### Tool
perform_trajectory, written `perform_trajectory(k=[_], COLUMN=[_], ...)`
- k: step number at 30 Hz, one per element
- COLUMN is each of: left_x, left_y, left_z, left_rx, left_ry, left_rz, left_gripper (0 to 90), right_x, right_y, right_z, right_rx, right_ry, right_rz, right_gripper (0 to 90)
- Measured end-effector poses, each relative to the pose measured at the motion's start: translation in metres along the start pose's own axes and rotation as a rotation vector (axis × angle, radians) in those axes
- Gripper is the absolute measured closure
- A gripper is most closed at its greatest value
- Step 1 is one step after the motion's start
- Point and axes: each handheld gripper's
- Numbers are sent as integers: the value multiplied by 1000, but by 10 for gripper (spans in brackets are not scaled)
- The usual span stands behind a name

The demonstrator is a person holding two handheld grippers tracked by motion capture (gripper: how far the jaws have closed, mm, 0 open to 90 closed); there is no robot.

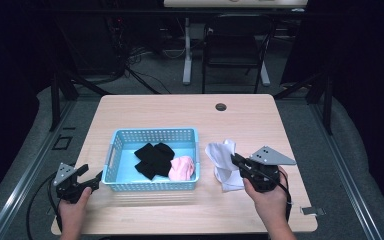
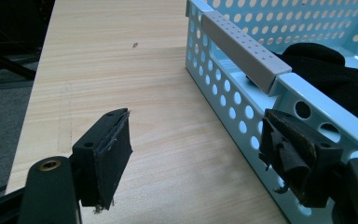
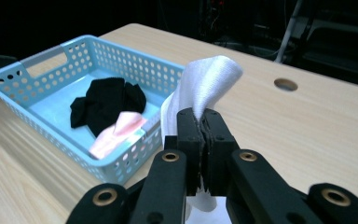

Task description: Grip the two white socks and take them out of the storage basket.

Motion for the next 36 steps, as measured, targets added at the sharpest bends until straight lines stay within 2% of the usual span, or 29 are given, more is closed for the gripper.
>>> perform_trajectory(k=[5, 12, 15, 19, 24, 27, 33, 36], left_x=[0, 0, 0, 0, 0, 0, 0, 0], left_y=[0, 0, 0, 1, 0, 1, 0, 0], left_z=[0, 0, 0, 0, 0, 0, 0, 0], left_rx=[0, -2, 0, -1, 0, -2, 0, 0], left_ry=[0, 0, 0, 1, 1, 1, 1, 1], left_rz=[1, -2, 2, 0, 2, 0, 2, 0], left_gripper=[246, 245, 245, 245, 245, 246, 246, 246], right_x=[-18, -49, -62, -78, -91, -96, -99, -99], right_y=[7, 19, 23, 26, 30, 30, 25, 20], right_z=[-7, -31, -41, -55, -64, -68, -71, -72], right_rx=[-8, -80, -102, -116, -154, -170, -220, -245], right_ry=[40, 122, 165, 247, 270, 295, 320, 331], right_rz=[35, 115, 131, 170, 222, 227, 211, 199], right_gripper=[874, 874, 873, 871, 860, 796, 522, 448])
Point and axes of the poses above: each handheld gripper's, and its own axes: y roughly forward along the jaws, x roughly out of its top, z roughly to its left, and after that the axes turned 2 degrees about z, right-handed
